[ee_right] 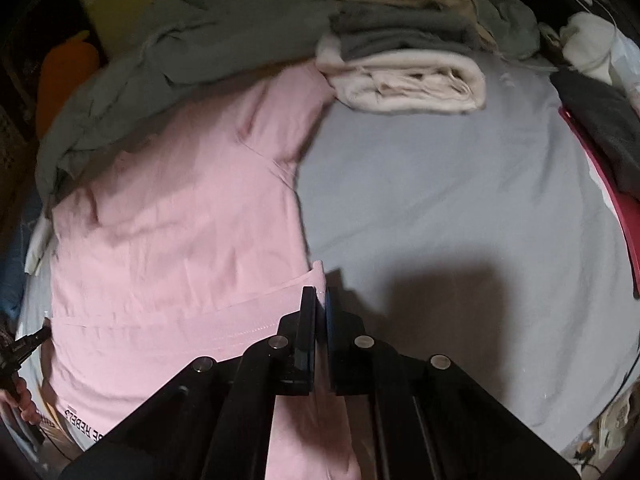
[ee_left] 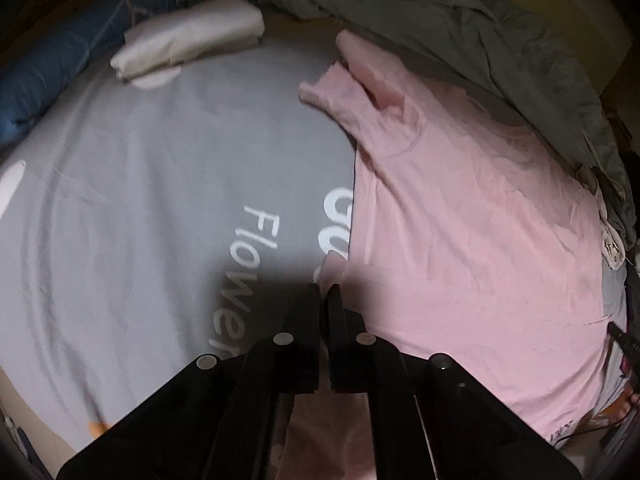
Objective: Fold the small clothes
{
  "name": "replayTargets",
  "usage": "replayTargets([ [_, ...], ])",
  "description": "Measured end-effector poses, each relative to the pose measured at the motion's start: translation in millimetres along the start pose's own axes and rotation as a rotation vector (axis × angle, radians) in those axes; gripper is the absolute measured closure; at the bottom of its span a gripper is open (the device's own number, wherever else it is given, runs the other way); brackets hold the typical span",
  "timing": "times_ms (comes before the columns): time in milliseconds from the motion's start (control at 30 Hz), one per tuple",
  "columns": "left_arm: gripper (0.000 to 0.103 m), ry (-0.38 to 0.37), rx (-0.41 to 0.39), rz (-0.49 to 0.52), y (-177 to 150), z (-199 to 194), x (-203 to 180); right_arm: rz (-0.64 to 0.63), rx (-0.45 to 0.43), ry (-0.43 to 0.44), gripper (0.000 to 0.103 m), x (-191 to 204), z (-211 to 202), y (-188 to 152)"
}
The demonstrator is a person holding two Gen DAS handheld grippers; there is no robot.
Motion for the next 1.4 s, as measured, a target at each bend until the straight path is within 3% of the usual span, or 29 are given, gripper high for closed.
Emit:
replayTargets([
  [167,0.099,0.05,-0.015,0.041,1,2,1,-0.003,0.007,-0.082,0.096,-5,6,-6],
  [233,0.099,0.054,-0.036,0.031,3,-1,1,0.047,0.008,-0.062,0.096,-9,3,-11],
  [300,0.099,0.055,-0.136,0.036,11,-22,-1,0.083,-0.074,-0.001,0.095,-10,-17,-3],
  [333,0.099,0.084,-0.193,0.05,15,-33,-1,0.087,-0.121,0.009,0.089,-12,-28,1],
  [367,0.099,0.136,-0.241,0.07,20,-43,2,0.082,-0.183,-0.035,0.08,-18,-41,6],
  [433,0.098,0.184,-0.243,0.093,21,-44,8,0.051,-0.262,-0.14,0.064,-26,-57,10],
  [500,0.087,0.151,-0.187,0.066,14,-35,13,0.029,-0.3,-0.142,0.06,-24,-69,8],
  [600,0.078,0.099,-0.211,0.047,7,-42,11,0.035,-0.341,-0.07,0.054,-12,-88,-6],
  [700,0.07,0.031,-0.321,0.076,-7,-70,-7,0.045,-0.367,0.027,0.051,3,-101,-31],
  [800,0.061,-0.031,-0.46,0.103,-22,-104,-28,0.061,-0.429,-0.01,0.046,9,-107,-55],
  [900,0.029,-0.031,-0.612,0.127,-40,-129,-41,0.079,-0.48,-0.101,0.043,11,-110,-76],
  [933,0.012,-0.016,-0.645,0.123,-47,-133,-42,0.095,-0.483,-0.108,0.041,12,-110,-81],
  [967,0.002,-0.012,-0.669,0.113,-54,-134,-41,0.118,-0.485,-0.1,0.041,13,-110,-87],
  [1100,0.001,-0.062,-0.615,0.059,-78,-116,-35,0.162,-0.476,-0.041,0.041,20,-110,-106],
  [1233,0.001,-0.075,-0.589,-0.029,-96,-103,-18,0.155,-0.496,-0.098,0.036,20,-105,-128],
  [1300,0.001,-0.062,-0.591,-0.08,-103,-100,-8,0.168,-0.453,-0.144,0.035,16,-94,-142],
  [1400,0.016,-0.095,-0.525,-0.107,-116,-87,-5,0.167,-0.424,-0.099,0.035,23,-85,-154],
])
Point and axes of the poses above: each gripper's, at about its wrist camera, not at the fingertips, and z roughly the way its jaws point, x to its left, y to its top, the point moved 10 cm from there along z, roughly the way its jaws point
